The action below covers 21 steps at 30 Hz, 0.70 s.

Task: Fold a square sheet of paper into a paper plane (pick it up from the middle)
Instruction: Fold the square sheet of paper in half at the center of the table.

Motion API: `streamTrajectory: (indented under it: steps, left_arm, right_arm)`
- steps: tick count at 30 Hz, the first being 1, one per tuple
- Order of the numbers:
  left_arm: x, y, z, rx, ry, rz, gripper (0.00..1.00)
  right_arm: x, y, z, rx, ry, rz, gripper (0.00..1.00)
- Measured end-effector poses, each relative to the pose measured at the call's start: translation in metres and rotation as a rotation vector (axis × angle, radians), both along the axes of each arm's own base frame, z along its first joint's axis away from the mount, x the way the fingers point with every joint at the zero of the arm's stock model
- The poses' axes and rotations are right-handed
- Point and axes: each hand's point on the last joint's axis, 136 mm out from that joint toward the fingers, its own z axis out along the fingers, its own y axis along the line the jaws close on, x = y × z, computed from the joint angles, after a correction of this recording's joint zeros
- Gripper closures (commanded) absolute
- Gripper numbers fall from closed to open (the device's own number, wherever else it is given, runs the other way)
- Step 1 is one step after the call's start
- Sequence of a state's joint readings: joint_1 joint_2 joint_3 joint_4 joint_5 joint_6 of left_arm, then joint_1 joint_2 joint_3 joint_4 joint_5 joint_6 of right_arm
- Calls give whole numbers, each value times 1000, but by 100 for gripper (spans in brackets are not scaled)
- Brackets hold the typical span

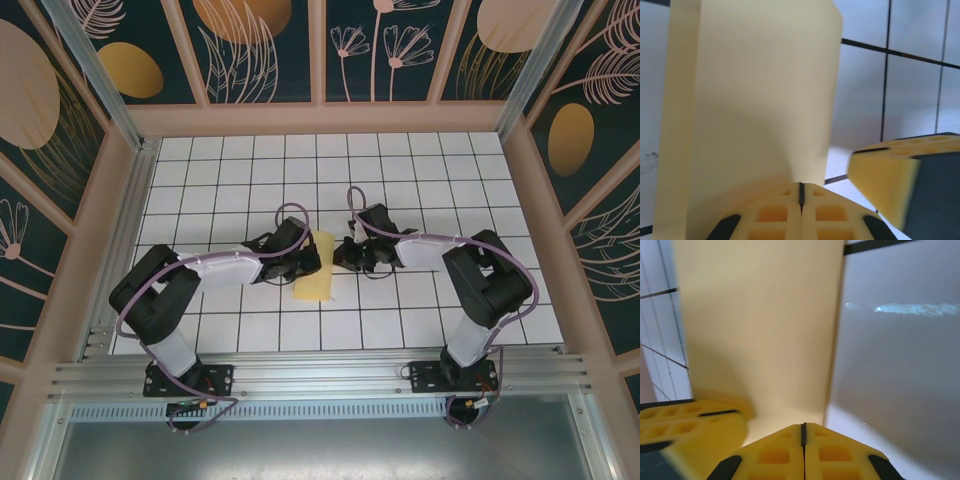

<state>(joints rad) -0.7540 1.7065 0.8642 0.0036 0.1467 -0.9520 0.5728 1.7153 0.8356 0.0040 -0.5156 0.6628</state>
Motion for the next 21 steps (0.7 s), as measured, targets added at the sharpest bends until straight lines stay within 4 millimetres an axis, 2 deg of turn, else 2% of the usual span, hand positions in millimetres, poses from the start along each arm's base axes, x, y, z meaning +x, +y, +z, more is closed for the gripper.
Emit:
streamTrajectory:
  steps: [5, 11, 21]
  left_arm:
    - [-2, 5, -17, 42, 27, 9, 97]
    - [-1, 7, -18, 50, 23, 15, 97]
    - [-1, 6, -18, 50, 23, 15, 97]
  right_arm:
    - [-1, 3, -4, 4, 7, 9, 94]
    - [-11, 12, -19, -3, 49, 45, 94]
    - [-9, 15, -24, -6, 63, 51, 94]
